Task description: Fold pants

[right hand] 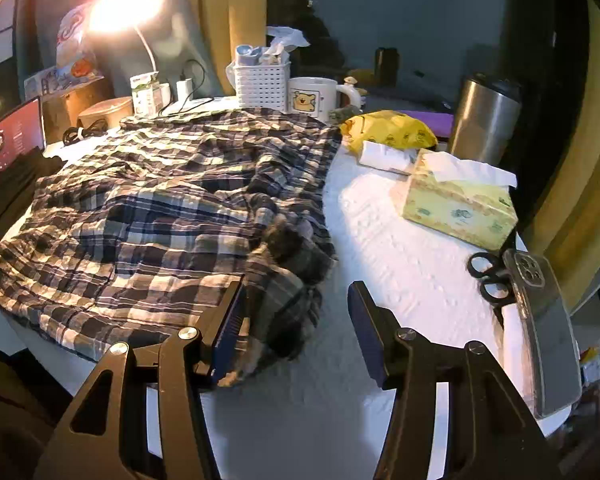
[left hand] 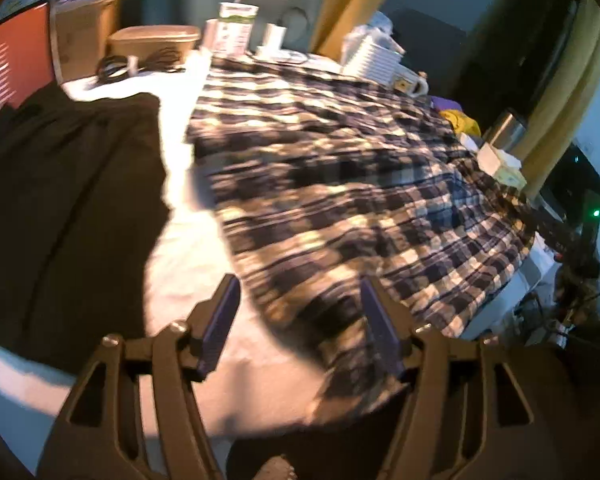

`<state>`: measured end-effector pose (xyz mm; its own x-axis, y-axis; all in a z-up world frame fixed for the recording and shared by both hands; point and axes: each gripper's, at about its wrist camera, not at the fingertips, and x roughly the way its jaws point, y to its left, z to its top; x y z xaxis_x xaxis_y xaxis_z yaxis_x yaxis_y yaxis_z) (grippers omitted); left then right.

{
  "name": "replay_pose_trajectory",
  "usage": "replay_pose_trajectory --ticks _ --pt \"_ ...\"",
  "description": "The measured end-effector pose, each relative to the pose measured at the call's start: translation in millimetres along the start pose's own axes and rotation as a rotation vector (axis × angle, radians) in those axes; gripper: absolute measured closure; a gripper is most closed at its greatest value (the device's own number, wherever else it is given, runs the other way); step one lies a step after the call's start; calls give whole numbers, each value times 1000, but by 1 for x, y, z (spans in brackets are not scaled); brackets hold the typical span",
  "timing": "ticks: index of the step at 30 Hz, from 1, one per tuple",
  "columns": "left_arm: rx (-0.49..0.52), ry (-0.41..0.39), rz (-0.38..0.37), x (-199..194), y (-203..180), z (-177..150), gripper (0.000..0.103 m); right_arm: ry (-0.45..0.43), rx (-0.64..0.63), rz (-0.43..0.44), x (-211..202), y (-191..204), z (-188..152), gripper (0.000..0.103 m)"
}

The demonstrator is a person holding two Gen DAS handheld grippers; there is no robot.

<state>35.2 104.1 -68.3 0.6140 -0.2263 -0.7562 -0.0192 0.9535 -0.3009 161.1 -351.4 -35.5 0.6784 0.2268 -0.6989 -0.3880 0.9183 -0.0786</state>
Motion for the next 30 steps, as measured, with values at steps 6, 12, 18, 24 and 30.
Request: replay_pose_trajectory --ticks 6,12,18,24,30 --pt "153 56 187 31 -25 -13 38 -17 7 -3 -3 1 1 47" --pt "117 59 300 16 -1 -20 32 0 4 -9 4 -1 -4 47" --pt "111 57 326 7 -1 -17 31 21 10 -7 14 -1 -8 47" --pt "84 72 218 26 -14 -14 31 24 57 81 22 6 -11 47" --pt "158 69 272 39 -34 -9 31 41 14 -7 34 14 -16 94"
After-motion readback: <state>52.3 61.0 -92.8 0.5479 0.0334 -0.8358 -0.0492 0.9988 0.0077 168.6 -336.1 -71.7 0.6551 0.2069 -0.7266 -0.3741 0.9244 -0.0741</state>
